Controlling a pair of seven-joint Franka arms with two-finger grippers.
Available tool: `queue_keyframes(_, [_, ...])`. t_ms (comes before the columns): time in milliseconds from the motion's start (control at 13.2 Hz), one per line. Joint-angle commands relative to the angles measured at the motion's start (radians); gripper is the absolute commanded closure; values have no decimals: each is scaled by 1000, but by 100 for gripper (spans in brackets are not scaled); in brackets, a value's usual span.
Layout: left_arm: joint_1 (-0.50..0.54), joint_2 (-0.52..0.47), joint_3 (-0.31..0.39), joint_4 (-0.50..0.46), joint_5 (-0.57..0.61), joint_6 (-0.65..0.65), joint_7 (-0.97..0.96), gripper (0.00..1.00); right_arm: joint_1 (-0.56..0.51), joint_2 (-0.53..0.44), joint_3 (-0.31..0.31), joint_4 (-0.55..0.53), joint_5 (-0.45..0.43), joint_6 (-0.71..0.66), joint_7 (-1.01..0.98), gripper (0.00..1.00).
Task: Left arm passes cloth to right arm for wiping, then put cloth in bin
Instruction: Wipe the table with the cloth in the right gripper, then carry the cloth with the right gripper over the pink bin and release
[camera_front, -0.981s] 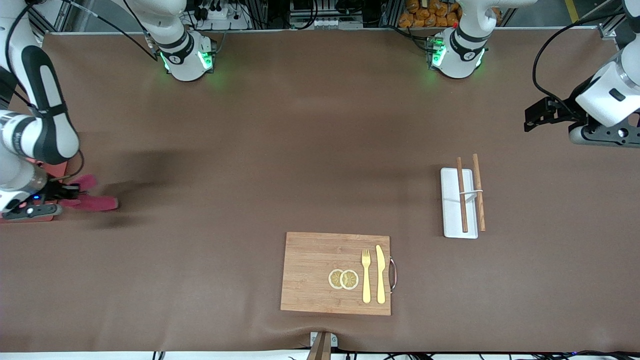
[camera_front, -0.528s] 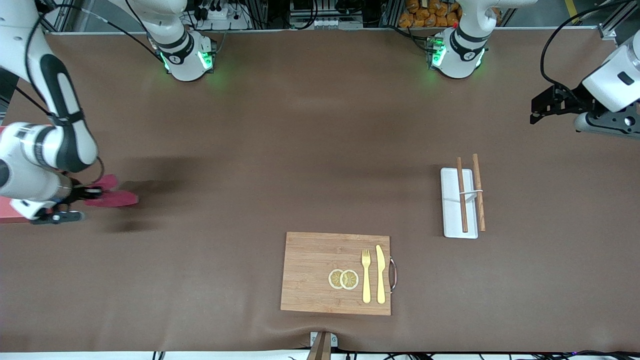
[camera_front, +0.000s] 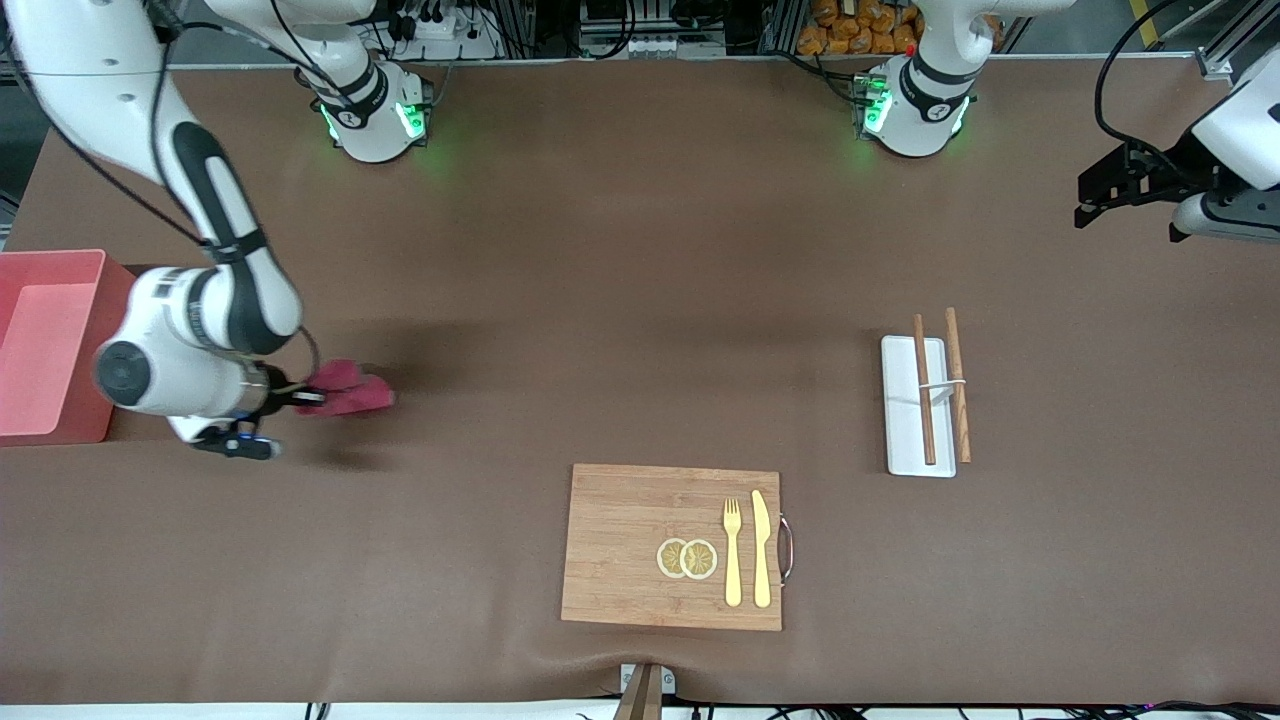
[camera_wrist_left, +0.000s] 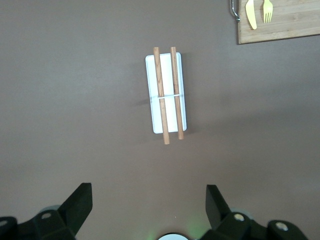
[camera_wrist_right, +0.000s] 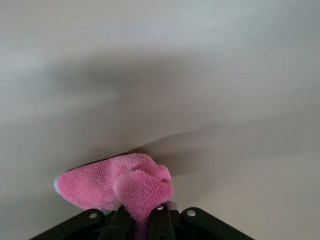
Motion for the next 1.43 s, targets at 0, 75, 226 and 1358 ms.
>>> queue_keyframes(0, [-4, -9, 9, 16, 26, -20, -12, 0, 166, -33, -13, -12, 32, -15, 278, 100])
queue_keyframes(75, [-4, -3, 9, 40, 26, -21, -12, 0, 220, -35, -12, -6, 41, -10, 361, 100])
queue_keyframes(226, [-6, 5, 7, 54, 22, -21, -12, 0, 245, -38, -13, 29, 116, -16, 401, 100])
queue_keyframes(1358, [-2, 9, 9, 46, 19, -49, -4, 0, -486, -118, -101, 369, -176, -395, -1084, 100])
